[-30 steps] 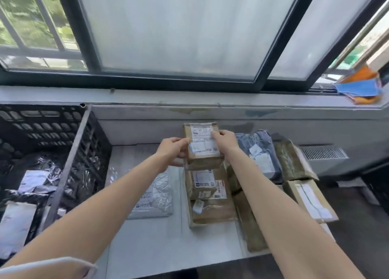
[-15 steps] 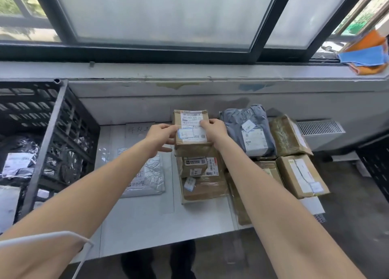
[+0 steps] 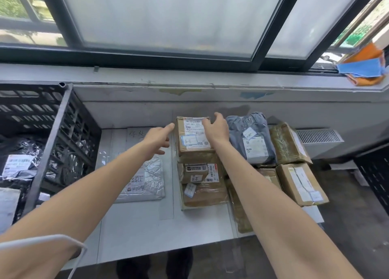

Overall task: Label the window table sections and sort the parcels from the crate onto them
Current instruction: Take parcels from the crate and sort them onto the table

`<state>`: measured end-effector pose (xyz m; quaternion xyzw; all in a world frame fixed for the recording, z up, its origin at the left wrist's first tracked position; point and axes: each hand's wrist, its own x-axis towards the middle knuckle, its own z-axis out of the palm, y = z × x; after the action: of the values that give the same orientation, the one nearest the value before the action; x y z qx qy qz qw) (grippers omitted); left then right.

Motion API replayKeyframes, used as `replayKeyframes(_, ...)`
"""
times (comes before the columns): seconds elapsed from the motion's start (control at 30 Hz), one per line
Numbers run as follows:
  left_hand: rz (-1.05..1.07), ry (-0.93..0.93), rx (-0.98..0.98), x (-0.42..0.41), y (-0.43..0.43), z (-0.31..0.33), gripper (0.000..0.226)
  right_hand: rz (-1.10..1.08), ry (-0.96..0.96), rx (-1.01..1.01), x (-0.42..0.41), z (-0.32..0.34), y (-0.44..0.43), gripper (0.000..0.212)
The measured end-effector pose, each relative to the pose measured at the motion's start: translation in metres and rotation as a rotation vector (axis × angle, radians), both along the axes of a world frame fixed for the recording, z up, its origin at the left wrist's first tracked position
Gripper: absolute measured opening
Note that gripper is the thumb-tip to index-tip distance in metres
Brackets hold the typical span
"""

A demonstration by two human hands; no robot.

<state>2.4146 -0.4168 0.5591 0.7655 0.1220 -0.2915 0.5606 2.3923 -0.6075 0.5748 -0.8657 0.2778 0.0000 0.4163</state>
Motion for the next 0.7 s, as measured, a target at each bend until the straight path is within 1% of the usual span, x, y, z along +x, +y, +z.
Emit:
replayKeyframes(0.07,0.039,-0.171,0.099,0.010,0.011,0.009,0.057,0.094,-0.132,-0.147,0.007,0.013,0.012,0.061)
replayKeyframes(0.1,0.017,-0.278,0.187,0.015,0.020,0.014,0.057,0.166,-0.178,-0.214,0.012,0.019,0.020,0.060)
replayKeyframes(0.2,-0.202,-0.593,0.617,0.030,0.052,0.032,0.062,0.406,-0.198,-0.418,0.029,0.035,0.049,0.059)
replayKeyframes(0.27,-0.305,-0.732,0.860,0.038,0.078,0.042,0.065,0.510,-0.175,-0.521,0.039,0.042,0.075,0.060)
replayKeyframes(0.33,-0.339,-0.775,0.990,0.043,0.106,0.053,0.066,0.584,-0.172,-0.575,0.047,0.048,0.106,0.060)
replayKeyframes(0.43,-0.316,-0.780,1.084,0.044,0.154,0.065,0.067,0.688,-0.199,-0.597,0.056,0.055,0.159,0.060)
replayKeyframes(0.6,-0.164,-0.708,1.130,0.032,0.254,0.074,0.066,0.843,-0.286,-0.588,0.071,0.059,0.259,0.058)
replayKeyframes(0.7,-0.076,-0.628,1.172,0.018,0.320,0.073,0.064,0.933,-0.336,-0.570,0.075,0.058,0.325,0.058)
